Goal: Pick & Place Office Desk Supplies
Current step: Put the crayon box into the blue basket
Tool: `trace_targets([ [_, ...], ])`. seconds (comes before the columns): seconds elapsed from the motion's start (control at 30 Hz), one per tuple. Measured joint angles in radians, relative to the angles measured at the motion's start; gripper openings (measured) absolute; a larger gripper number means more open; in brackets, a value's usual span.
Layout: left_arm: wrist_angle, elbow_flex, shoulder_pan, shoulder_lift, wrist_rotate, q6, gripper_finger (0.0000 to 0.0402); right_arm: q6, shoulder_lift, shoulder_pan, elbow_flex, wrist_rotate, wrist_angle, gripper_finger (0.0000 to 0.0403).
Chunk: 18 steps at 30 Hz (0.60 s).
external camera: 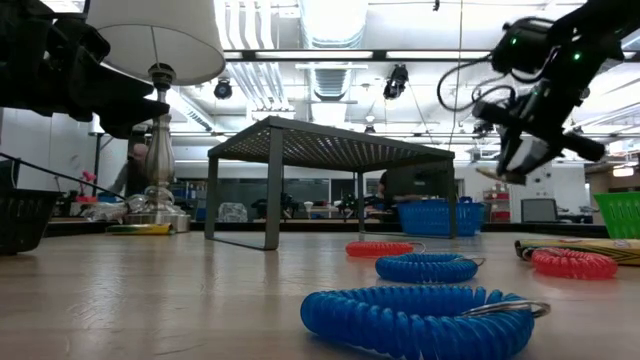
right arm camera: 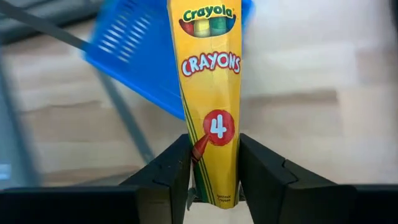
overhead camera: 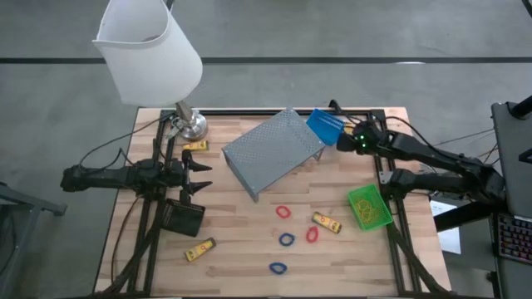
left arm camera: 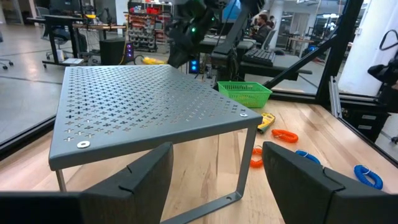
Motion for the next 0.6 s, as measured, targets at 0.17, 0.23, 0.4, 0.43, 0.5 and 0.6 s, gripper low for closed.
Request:
trace_targets([
  [0.17, 0.0, 0.0, 0.0, 0.0, 0.0, 0.0, 0.0253, -0.086, -0.033, 0.0, 0.003, -0.001, 0.105, 0.0118],
  [0.23, 0.0, 0.0, 0.0, 0.0, 0.0, 0.0, 0.0253, -0.113, -0.03, 0.0, 0.022, -0.001, 0.11, 0.0118],
  [0.4, 0.0, 0.0, 0.0, 0.0, 0.0, 0.0, 0.0253, -0.158, 0.023, -0.007, 0.1, 0.0, 0.108, 0.0118],
  [0.43, 0.0, 0.0, 0.0, 0.0, 0.0, 0.0, 0.0253, -0.173, 0.04, -0.012, 0.121, -0.001, 0.102, 0.0118],
  [0.5, 0.0, 0.0, 0.0, 0.0, 0.0, 0.0, 0.0253, -0.194, 0.084, -0.026, 0.174, 0.0, 0.074, 0.0118],
  [0.6, 0.0, 0.0, 0.0, 0.0, 0.0, 0.0, 0.0253, -0.204, 0.17, -0.055, 0.254, -0.003, 0.0, 0.0118],
])
